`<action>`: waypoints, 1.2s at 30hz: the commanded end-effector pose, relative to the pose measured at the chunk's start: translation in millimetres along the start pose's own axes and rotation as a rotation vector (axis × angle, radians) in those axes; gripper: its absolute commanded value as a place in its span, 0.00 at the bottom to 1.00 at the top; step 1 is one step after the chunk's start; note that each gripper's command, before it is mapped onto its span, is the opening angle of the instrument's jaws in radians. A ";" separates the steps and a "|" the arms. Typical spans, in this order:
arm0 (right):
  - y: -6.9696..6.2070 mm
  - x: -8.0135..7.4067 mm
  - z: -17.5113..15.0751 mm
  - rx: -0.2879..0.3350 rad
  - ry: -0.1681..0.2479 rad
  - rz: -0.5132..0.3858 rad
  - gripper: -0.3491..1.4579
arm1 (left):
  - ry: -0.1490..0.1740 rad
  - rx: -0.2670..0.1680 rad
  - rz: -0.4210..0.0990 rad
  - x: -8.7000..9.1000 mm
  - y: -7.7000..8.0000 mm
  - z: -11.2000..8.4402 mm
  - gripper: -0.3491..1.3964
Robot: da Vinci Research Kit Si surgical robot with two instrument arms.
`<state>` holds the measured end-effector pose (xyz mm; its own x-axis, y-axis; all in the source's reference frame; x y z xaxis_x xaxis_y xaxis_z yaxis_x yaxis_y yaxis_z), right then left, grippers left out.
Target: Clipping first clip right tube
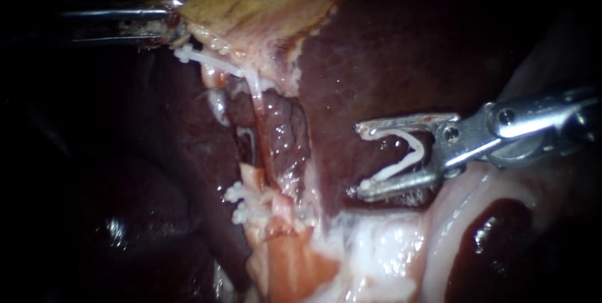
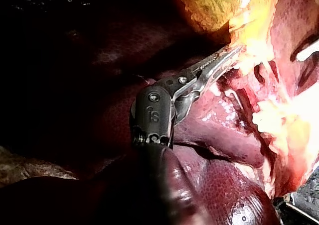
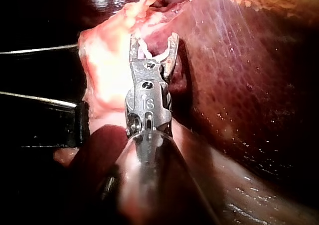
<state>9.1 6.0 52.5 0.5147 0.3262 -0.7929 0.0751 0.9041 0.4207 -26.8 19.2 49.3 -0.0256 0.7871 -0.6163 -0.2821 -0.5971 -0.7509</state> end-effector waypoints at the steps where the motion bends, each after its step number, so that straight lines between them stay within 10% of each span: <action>1: 0.1 0.1 0.3 0.004 -0.001 0.001 0.47 | 0.001 0.003 0.001 -0.3 -0.1 0.2 0.00; 18: 0.9 2.0 9.8 0.094 0.006 0.073 0.47 | 0.002 0.005 0.001 -0.3 0.0 0.4 0.00; 29: -2.6 2.6 13.3 0.365 0.193 0.179 0.47 | 0.002 0.006 0.001 -0.3 0.0 0.6 0.00; 36: -5.0 4.1 12.9 0.495 0.203 0.169 0.45 | 0.002 0.006 0.002 -0.4 0.0 0.6 0.00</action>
<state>21.9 -0.8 52.8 0.3853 0.5448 -0.7448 0.4320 0.6067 0.6673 -27.4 19.0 49.7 -0.0242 0.7857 -0.6181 -0.2880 -0.5976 -0.7483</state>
